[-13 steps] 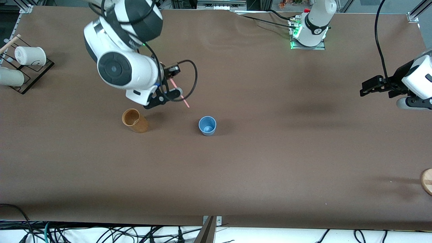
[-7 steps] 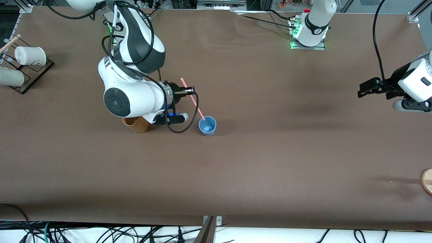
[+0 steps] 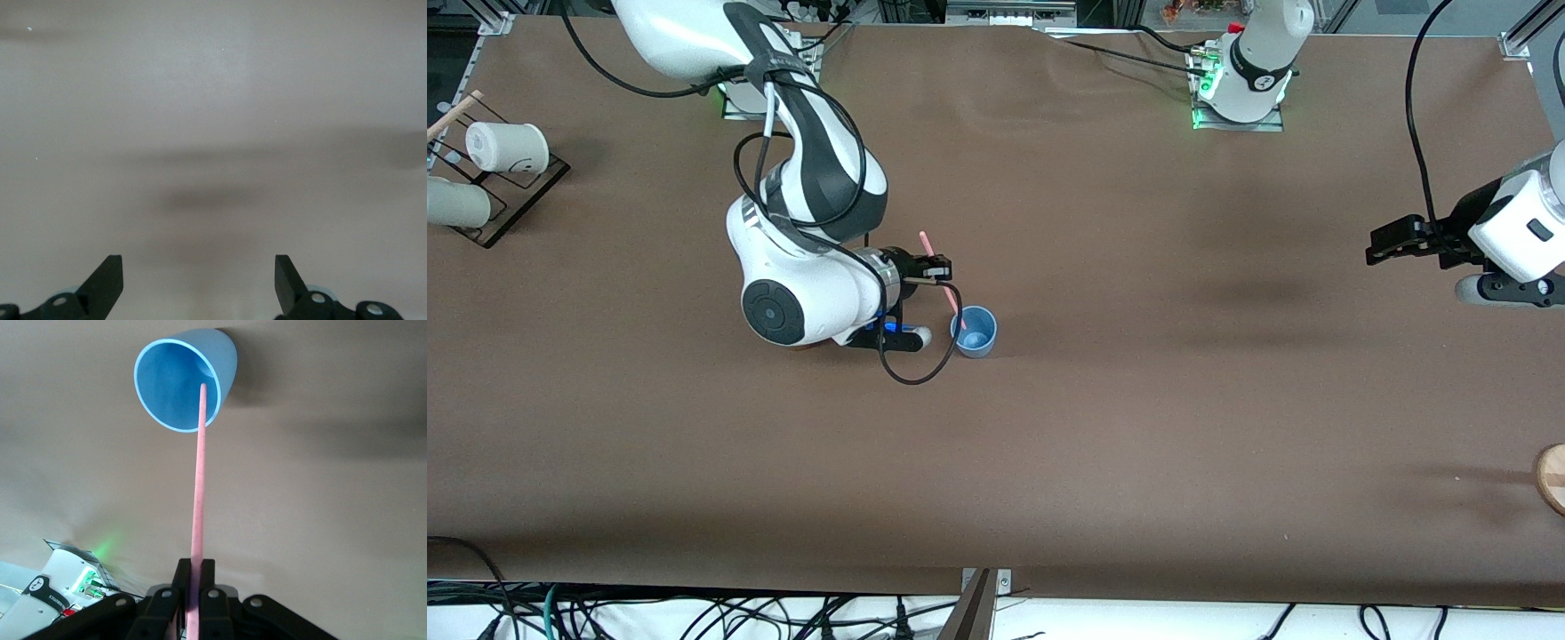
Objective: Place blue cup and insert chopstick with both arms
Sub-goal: 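Move the chopstick over the blue cup and insert it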
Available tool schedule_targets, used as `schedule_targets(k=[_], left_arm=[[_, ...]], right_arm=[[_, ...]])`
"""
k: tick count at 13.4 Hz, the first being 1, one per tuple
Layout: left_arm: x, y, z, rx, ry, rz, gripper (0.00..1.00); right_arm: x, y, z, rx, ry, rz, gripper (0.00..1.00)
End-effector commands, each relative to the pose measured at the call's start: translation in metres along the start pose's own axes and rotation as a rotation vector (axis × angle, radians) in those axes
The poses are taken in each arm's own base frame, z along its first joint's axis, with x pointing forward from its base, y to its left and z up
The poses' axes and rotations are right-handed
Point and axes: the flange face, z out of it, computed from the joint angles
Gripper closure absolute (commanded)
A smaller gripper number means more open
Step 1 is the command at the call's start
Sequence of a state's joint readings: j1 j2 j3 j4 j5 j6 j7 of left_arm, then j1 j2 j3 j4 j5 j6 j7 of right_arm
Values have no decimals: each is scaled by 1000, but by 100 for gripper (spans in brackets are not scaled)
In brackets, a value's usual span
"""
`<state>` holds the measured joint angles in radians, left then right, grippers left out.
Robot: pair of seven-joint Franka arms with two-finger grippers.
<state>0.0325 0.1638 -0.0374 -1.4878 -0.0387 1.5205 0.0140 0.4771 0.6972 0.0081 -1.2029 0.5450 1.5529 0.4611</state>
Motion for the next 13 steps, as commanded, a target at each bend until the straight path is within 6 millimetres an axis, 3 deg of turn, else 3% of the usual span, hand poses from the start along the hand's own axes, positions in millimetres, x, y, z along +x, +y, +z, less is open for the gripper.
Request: schedule_targets(k=[1,2,3,4,5,8,10,11,13], left_arm=[[1,-4,-2,16,10,14,0],[1,-3,-3,32,11,19,0],[1,-3,-2,43,9,19,0],[1,-2,-2,43,7,20,0],[1,-2,-2,43,9,20,0],[1,-4,-2,42,9,17,0],[1,-2,-2,43,9,20,0],[1,-3,-1,43,6,19,0],[2,-3,1,42,4,19,0]], right_arm=[[0,-12,2,6,22,5,100],[7,-10,5,12,31,13,98],[10,-13,8,17,52,11,84],[12,-15,10,20,65,12,51],[13,-14,8,25,72,11,1],[11,-13,-5,26,100,8,0],[9,3,-39,-24,183,16,0],[16,21,-52,-78,230,36,0],[7,38,-93,-177,348,43,0]])
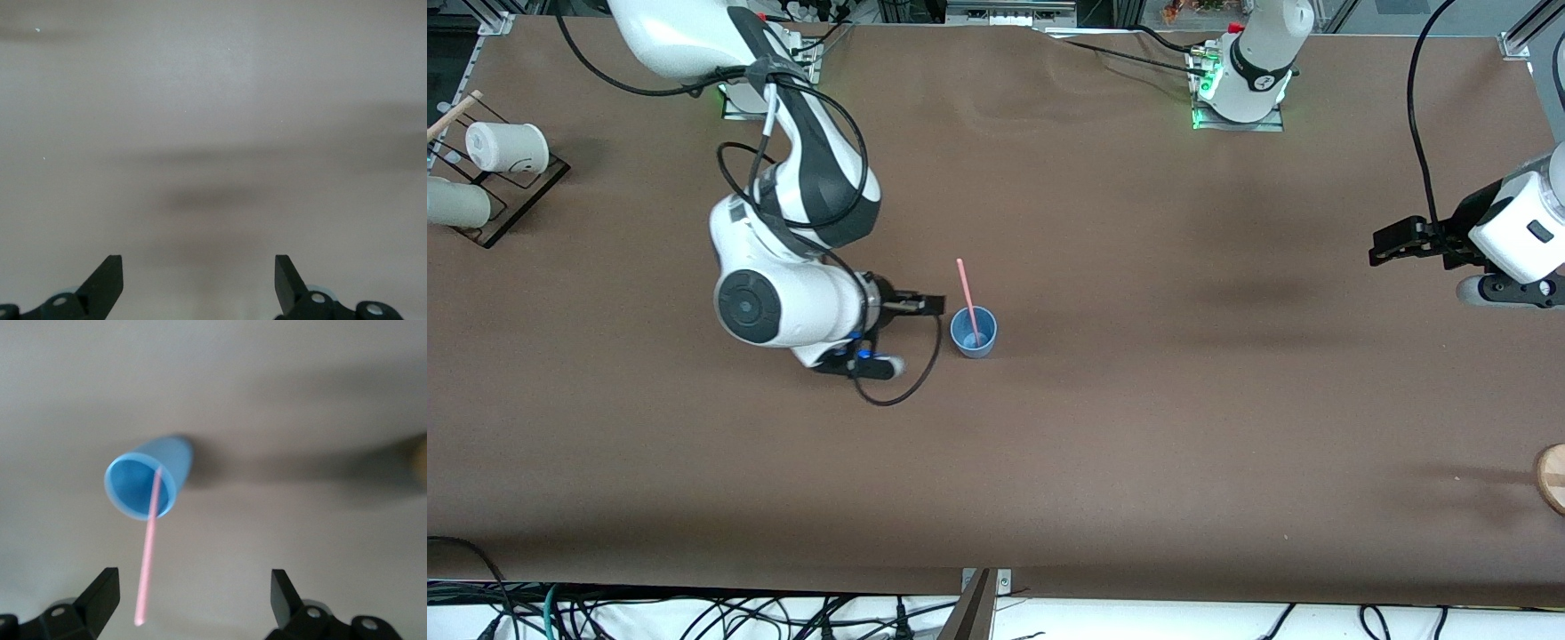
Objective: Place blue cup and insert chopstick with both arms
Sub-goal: 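Release the chopstick and pull the right gripper back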
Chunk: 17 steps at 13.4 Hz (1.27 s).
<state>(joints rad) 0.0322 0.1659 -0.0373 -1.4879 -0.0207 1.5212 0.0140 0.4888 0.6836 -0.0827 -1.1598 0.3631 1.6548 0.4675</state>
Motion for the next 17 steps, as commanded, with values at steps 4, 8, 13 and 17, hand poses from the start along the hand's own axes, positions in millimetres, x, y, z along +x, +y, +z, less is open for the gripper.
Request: schedule_targets(k=[4,8,13,17], left_arm=[[2,-1,0,24,6,20,0],[2,0,1,25,5,20,0],[3,0,3,24,0,21,0],[3,0,3,24,0,21,0]], right_arm=[[23,84,-96,-209,245,-138,0],[27,154,-160,-204,312,-77,0],[-28,181,-223,-198,269,-118,0],[-60,224,-226,-174,207,-120,0]])
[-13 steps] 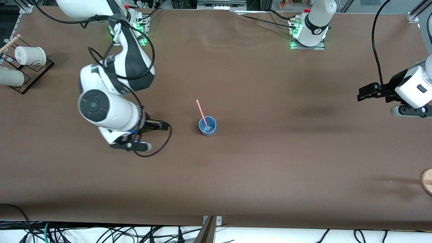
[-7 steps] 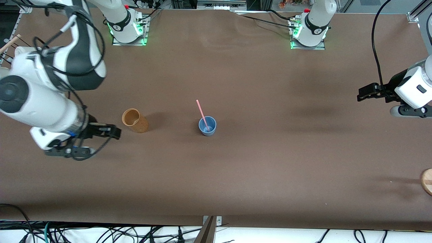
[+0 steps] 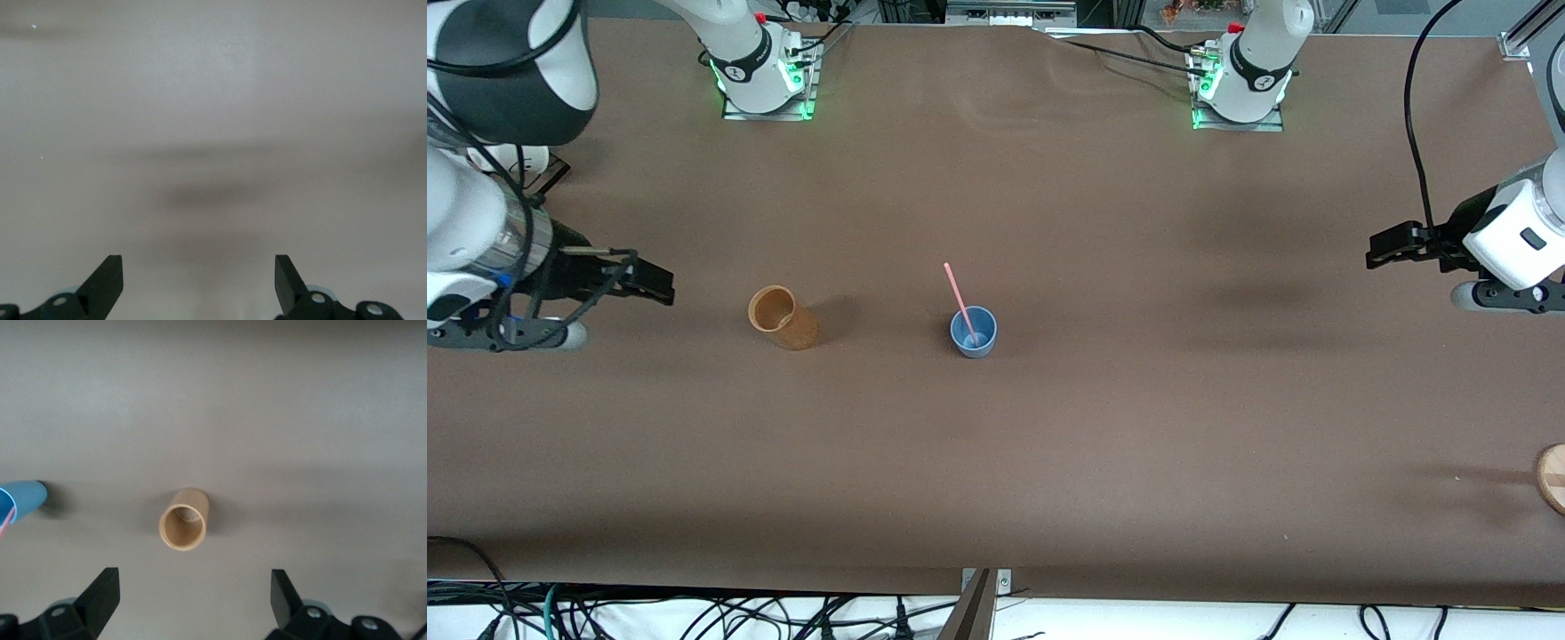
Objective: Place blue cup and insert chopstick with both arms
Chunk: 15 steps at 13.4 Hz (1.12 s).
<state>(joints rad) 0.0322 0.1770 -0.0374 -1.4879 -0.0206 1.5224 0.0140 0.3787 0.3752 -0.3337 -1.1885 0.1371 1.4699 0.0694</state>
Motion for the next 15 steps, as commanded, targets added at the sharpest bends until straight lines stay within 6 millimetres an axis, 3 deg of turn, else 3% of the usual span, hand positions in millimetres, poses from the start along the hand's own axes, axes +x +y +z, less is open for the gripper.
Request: schedule_targets(k=[1,3,7,15], left_arm=[[0,0,-3,25,10,21,0],[0,0,-3,25,10,21,0],[0,0,-2,25,8,21,0],[0,1,-2,23,8,23,0]], right_arm=[[-39,27,4,37,7,-7,0],[-53,48,16,27,37,-1,0],[-77,61,18,28,5,24,0],[-77,64,12,13,46,13,0]])
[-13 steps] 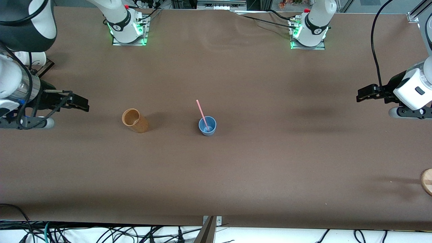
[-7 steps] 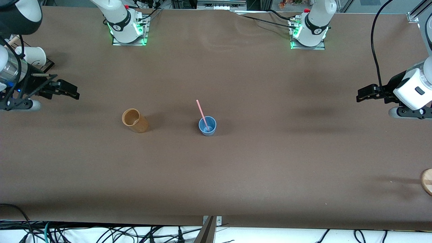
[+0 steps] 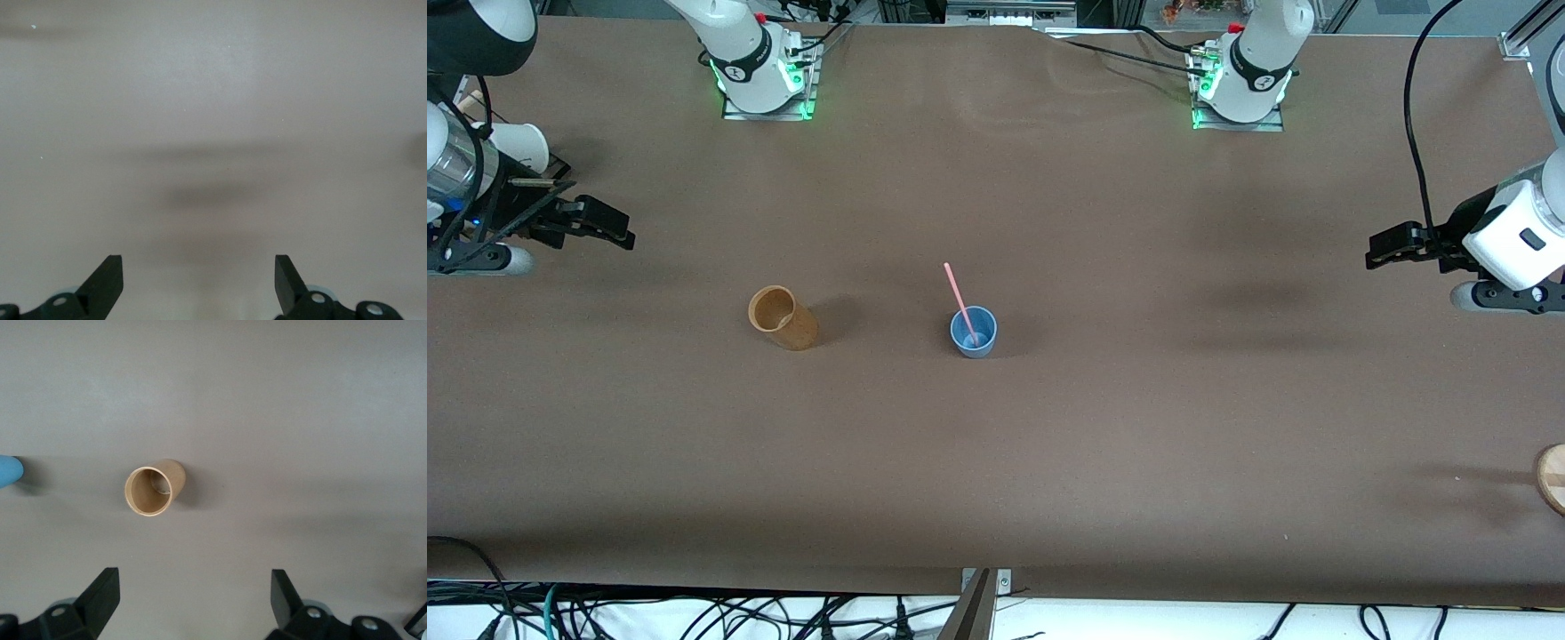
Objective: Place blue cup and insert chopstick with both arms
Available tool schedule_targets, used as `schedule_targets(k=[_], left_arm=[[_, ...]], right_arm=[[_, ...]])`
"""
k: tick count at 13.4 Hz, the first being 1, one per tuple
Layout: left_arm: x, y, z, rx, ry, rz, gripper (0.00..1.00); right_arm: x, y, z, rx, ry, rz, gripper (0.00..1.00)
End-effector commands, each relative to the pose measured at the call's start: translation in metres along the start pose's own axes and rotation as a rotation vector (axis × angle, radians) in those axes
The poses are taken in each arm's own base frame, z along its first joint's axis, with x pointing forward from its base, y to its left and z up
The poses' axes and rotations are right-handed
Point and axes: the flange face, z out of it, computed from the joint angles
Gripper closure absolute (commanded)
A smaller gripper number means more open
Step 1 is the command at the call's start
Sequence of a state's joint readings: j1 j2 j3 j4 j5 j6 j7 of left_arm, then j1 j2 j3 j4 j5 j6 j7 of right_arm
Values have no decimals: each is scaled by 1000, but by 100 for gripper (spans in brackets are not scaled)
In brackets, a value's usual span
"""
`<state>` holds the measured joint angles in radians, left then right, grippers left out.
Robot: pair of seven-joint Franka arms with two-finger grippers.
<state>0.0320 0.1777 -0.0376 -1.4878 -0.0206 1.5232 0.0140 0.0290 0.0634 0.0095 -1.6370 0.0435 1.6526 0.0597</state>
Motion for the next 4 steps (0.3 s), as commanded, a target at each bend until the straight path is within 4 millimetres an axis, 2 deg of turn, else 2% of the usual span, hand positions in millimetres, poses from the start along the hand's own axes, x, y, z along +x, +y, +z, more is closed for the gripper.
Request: schedule_targets(k=[1,4], left_arm=[[0,1,-2,23,8,22,0],[1,1,-1,23,5,22,0]], right_arm=[[-9,3,-6,-24,23,-16,0],[-9,2,-6,-25,17,-20,0]])
